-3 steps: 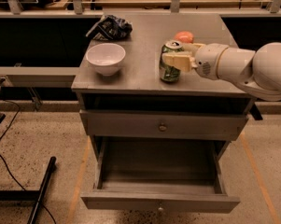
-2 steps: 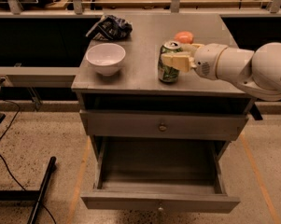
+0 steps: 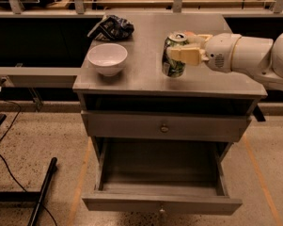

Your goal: Place green can into middle drawer

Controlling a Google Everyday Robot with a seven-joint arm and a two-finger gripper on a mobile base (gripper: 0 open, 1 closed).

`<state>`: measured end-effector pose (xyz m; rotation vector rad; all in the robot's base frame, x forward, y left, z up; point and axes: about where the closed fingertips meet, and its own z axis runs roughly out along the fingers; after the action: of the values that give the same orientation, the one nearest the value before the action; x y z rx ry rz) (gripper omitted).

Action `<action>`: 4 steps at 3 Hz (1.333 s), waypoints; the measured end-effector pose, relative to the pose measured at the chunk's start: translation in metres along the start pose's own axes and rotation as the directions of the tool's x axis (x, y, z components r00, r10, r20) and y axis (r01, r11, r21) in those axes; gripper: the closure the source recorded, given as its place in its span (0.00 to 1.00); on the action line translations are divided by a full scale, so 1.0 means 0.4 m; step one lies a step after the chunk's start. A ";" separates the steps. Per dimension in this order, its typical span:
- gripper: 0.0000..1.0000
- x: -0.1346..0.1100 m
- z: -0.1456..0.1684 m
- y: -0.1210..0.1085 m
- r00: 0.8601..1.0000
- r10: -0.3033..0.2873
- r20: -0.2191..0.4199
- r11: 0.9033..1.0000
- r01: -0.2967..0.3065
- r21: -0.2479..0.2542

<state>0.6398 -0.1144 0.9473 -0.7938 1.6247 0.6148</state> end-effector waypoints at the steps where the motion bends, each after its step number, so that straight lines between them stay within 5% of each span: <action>1: 1.00 -0.053 -0.111 0.071 0.999 -0.010 0.036 0.995 0.013 -0.104; 2: 1.00 -0.031 -0.138 0.120 1.000 -0.007 0.010 0.984 0.009 -0.179; 4: 1.00 0.021 -0.142 0.137 0.998 0.010 0.068 0.989 0.000 -0.145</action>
Offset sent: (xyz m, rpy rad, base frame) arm -0.0374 -0.0077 0.0239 0.0245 -0.0131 0.0877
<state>0.5612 -0.1243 0.9487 -0.8656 1.5326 0.7623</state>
